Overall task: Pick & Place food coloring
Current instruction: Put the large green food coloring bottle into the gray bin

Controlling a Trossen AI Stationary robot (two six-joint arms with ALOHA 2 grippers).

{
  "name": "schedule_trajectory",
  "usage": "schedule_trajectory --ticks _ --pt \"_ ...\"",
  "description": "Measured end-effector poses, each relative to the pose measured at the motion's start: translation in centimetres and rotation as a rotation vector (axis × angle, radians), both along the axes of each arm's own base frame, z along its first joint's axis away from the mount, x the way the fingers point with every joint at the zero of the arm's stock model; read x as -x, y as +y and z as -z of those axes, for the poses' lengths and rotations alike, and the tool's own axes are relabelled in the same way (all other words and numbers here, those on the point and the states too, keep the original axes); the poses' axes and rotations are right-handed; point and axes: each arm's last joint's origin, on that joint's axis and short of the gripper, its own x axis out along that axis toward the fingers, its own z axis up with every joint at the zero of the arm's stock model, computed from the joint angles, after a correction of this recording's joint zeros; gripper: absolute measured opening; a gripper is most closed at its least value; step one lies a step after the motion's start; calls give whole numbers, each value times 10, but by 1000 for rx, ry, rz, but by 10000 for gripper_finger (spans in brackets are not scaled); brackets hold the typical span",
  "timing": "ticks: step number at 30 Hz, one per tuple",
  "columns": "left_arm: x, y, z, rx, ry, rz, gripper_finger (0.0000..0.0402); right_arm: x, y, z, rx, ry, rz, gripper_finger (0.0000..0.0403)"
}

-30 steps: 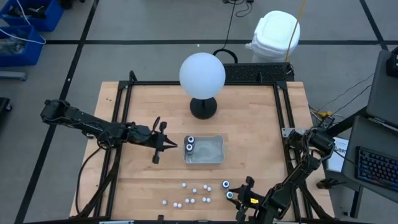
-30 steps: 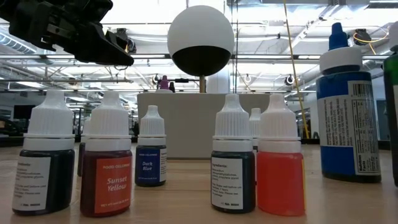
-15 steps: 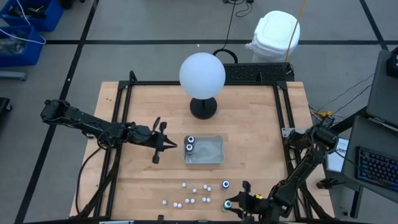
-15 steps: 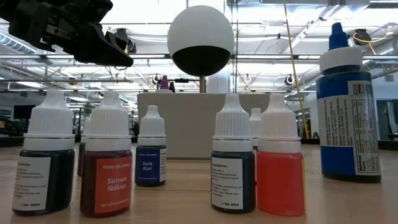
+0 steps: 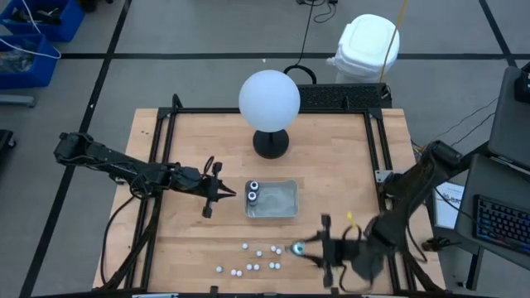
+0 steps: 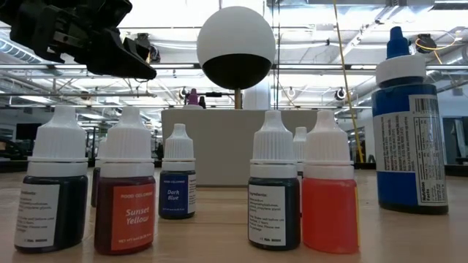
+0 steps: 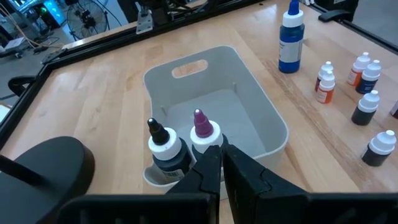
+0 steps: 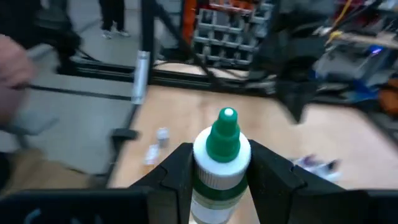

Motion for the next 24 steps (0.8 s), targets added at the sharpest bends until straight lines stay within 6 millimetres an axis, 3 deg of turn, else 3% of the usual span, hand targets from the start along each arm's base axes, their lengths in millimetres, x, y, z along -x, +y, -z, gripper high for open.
schedule_trajectory --ticks 5,12,17,24 --pt "0 0 0 -4 0 -5 26 -21 -51 -11 80 56 73 115" --pt "0 1 1 -14 5 -24 26 -55 -108 -1 115 151 165 115" --pt "0 1 1 -14 4 -24 26 -69 -122 7 129 179 121 115" --pt "0 1 0 -19 1 -22 26 -73 -127 5 143 158 108 115"
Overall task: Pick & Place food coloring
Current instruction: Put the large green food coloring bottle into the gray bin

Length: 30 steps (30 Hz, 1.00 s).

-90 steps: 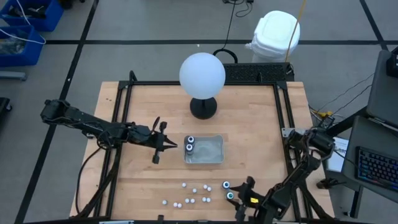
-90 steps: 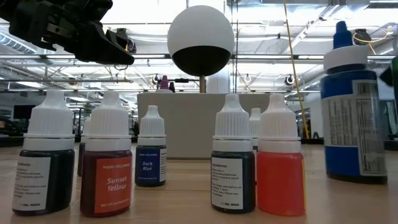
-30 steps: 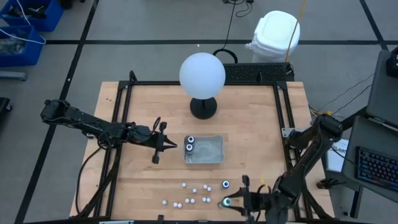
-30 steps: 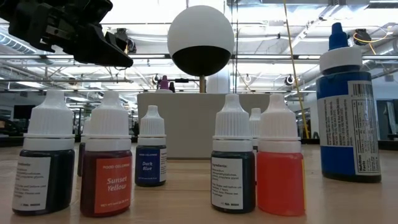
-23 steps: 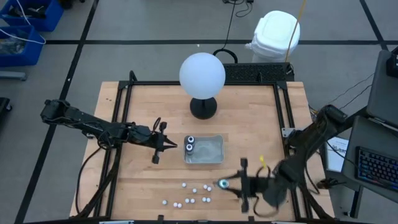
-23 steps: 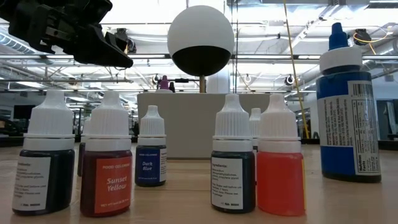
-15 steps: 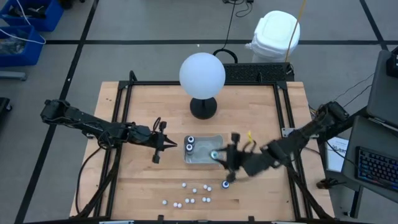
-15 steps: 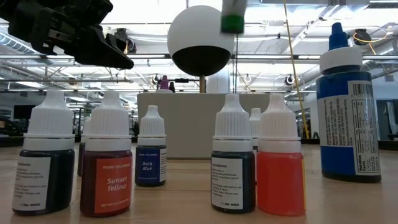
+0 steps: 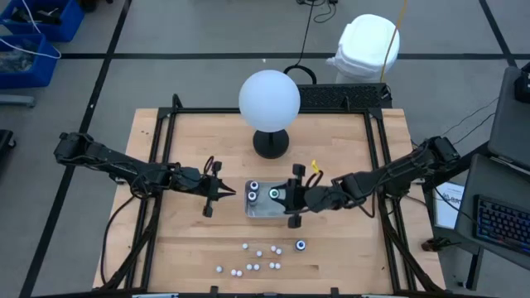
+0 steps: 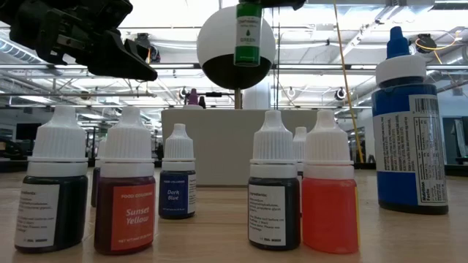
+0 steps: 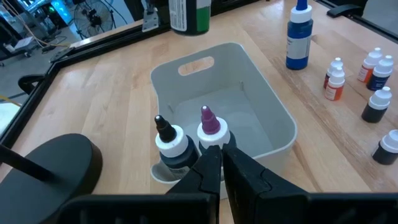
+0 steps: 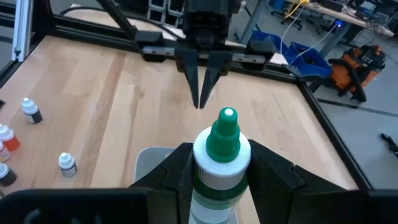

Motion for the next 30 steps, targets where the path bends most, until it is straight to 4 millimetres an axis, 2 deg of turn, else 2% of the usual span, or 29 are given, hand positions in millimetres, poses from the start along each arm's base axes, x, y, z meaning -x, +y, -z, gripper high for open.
schedule_trajectory --ticks 16,20,26,30 --pt "0 0 0 51 4 -28 26 -2 -4 2 29 -7 -34 115" --pt "0 0 0 31 5 -19 26 -3 -12 19 17 -45 -59 115" --pt "0 0 1 25 10 -17 26 1 -34 51 -30 -11 34 115" --pt "1 0 3 20 35 -18 26 4 -41 62 -48 -50 56 115"
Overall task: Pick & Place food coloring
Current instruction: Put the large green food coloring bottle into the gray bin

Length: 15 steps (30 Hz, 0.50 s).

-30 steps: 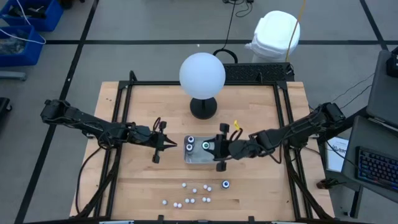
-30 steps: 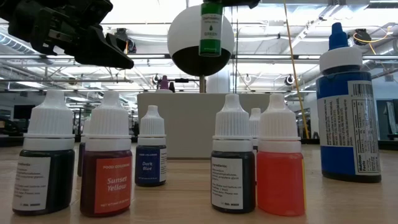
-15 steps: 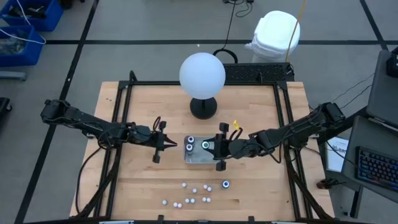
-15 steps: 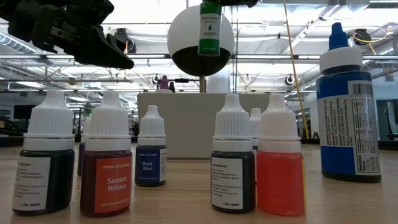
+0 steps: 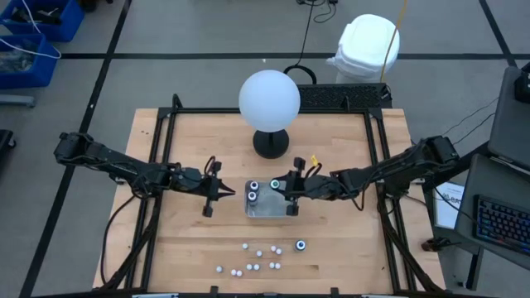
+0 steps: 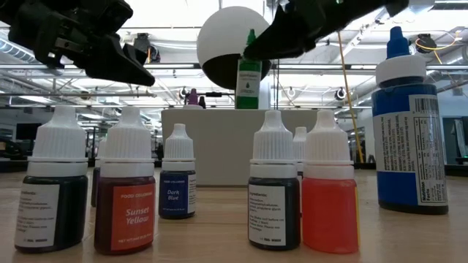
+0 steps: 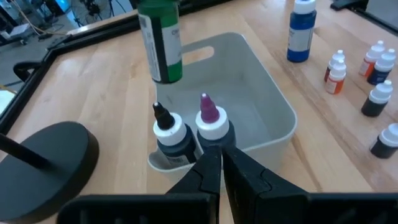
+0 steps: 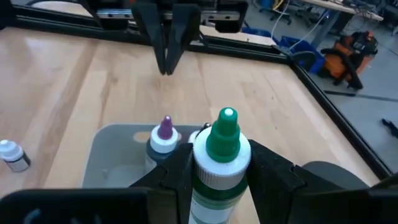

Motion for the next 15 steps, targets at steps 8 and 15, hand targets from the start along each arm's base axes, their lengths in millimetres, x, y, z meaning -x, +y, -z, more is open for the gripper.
schedule_trajectory --ticks 8,15 --pt "0 0 1 1 6 -1 26 3 -8 10 -11 -44 21 115" --pt "0 0 0 5 6 -4 26 -3 -9 21 -8 -14 22 115"
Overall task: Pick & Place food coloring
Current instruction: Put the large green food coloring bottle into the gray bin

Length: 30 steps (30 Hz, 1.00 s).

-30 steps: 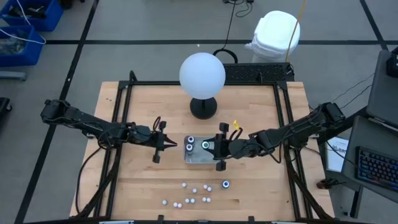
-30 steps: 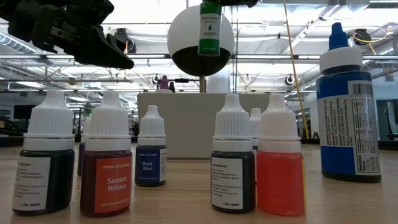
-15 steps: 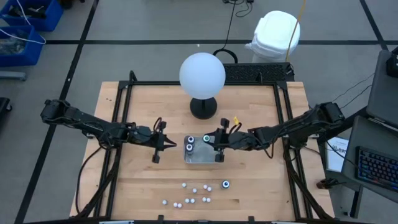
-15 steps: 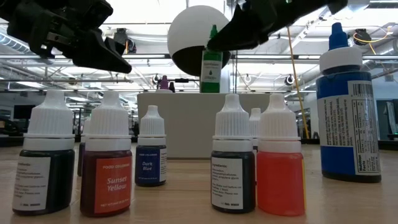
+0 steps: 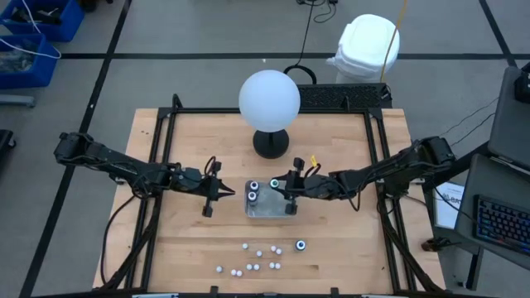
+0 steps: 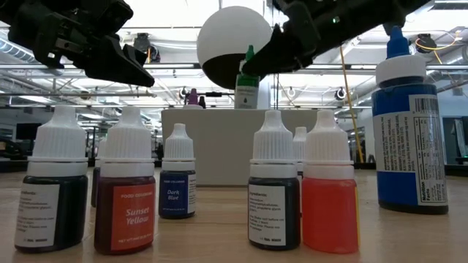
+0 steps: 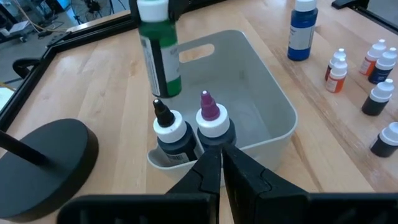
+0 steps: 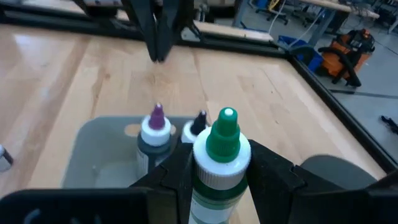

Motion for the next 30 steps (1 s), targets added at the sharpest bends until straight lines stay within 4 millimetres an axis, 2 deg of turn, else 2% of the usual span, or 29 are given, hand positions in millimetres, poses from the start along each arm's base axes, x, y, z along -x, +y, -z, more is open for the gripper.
schedule_trajectory --ticks 8,20,30 --pt "0 0 0 -2 5 0 26 -11 -3 12 -35 -29 -24 115" --pt "1 0 1 -4 14 -1 26 -26 0 40 -76 3 -4 115" --pt "1 2 2 -21 19 -35 26 -49 -3 54 -90 57 -1 115"
